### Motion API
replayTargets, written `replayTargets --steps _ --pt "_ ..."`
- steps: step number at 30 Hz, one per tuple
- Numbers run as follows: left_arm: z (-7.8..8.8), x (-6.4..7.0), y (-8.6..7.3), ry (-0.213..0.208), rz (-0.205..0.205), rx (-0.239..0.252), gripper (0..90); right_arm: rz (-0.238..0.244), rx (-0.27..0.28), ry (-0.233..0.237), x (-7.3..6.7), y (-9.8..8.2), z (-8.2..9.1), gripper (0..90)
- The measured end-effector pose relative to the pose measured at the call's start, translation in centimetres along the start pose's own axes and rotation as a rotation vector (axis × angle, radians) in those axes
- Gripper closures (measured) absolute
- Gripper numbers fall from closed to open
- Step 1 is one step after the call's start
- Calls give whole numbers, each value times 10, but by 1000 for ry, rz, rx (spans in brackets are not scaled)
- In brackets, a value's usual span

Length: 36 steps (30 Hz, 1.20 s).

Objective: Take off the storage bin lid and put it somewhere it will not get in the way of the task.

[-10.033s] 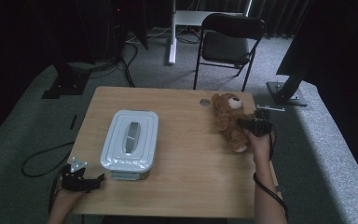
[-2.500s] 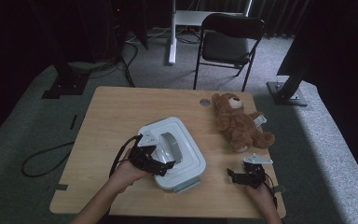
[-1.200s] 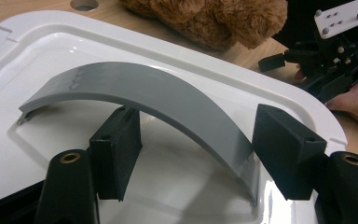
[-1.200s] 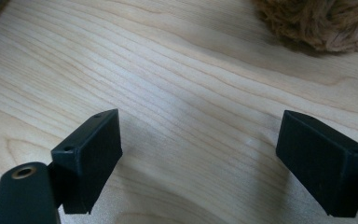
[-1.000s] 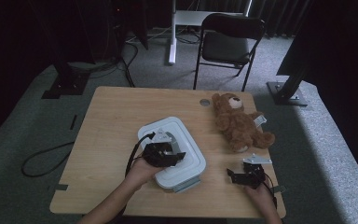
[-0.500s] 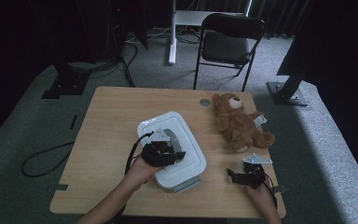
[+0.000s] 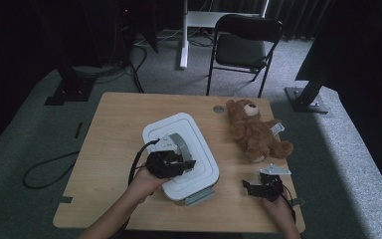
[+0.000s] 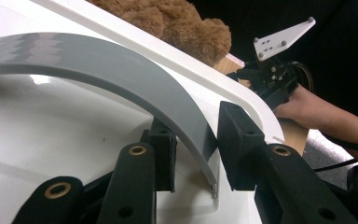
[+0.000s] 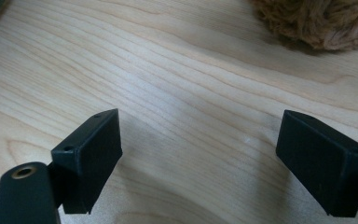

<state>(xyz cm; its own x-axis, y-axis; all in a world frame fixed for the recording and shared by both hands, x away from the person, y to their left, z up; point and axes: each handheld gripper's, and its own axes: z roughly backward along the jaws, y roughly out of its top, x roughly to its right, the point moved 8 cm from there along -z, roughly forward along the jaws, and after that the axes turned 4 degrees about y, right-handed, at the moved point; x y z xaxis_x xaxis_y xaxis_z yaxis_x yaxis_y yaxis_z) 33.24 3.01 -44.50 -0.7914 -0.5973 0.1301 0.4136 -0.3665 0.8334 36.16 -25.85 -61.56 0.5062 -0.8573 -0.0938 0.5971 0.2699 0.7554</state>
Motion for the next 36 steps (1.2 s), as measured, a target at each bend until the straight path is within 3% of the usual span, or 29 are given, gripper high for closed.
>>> replayTargets --steps 11,18,31,36 --pt "20 -9 0 36 -1 9 692 -19 9 11 1 0 1 131" --pt "37 -19 -4 67 10 15 693 14 -9 -20 0 -1 -1 130" --pt "64 -36 -13 115 27 16 692 10 -7 -17 0 -1 0 131" --pt "83 -46 -19 140 38 29 692 6 -5 -15 0 0 0 131"
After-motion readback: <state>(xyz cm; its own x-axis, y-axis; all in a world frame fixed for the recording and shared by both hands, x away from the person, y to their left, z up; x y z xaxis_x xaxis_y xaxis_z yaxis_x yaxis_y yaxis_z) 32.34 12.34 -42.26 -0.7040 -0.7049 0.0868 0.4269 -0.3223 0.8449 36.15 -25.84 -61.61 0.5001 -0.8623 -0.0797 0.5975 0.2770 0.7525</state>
